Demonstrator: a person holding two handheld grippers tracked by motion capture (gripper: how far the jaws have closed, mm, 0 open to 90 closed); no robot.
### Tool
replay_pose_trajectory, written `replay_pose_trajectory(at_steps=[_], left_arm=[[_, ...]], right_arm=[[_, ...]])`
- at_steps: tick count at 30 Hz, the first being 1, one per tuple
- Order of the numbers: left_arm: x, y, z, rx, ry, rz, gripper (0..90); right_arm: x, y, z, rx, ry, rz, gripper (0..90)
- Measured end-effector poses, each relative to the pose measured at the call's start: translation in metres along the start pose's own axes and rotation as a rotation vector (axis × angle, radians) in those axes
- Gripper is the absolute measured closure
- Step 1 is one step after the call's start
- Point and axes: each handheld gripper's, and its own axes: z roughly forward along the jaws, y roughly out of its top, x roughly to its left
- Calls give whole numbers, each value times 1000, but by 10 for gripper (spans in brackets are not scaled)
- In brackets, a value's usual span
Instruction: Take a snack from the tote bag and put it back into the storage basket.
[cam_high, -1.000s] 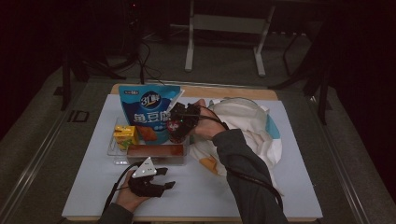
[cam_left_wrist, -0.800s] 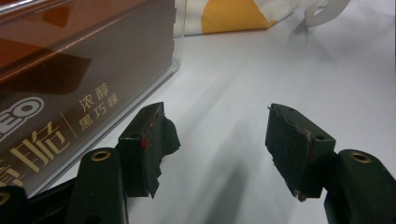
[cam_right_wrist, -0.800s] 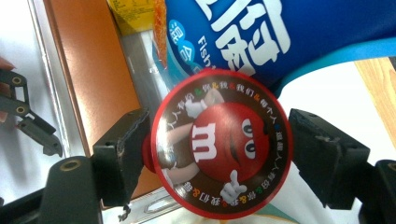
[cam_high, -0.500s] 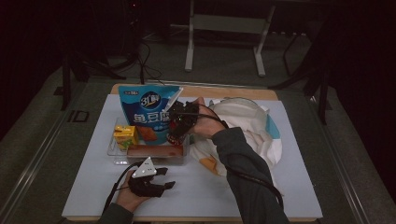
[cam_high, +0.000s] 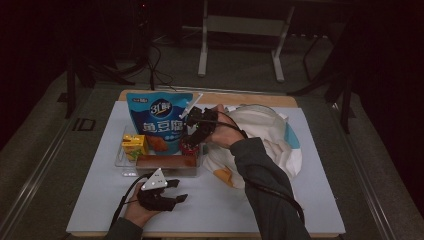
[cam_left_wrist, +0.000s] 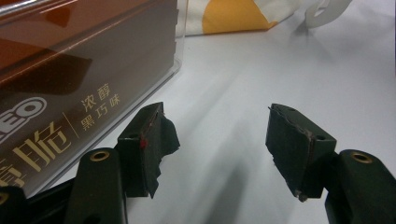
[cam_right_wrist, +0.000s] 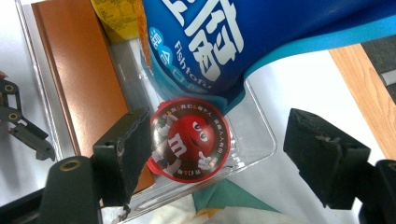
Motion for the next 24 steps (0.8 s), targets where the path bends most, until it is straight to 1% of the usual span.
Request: replay_pose_trajectory(at_steps=[5, 15, 18, 24], left_arm=[[0, 0, 0, -1, -1, 0, 382], [0, 0, 0, -1, 1, -1, 382], [0, 0, 0, -3, 1, -3, 382], [0, 0, 0, -3, 1, -4, 382]], right_arm=[[0, -2, 0, 0, -2, -4, 240], [-4, -9, -6, -26, -9, 24, 248], [-6, -12, -10, -41, -8, 43, 249], [-9, -19, -14, -45, -12, 53, 291]])
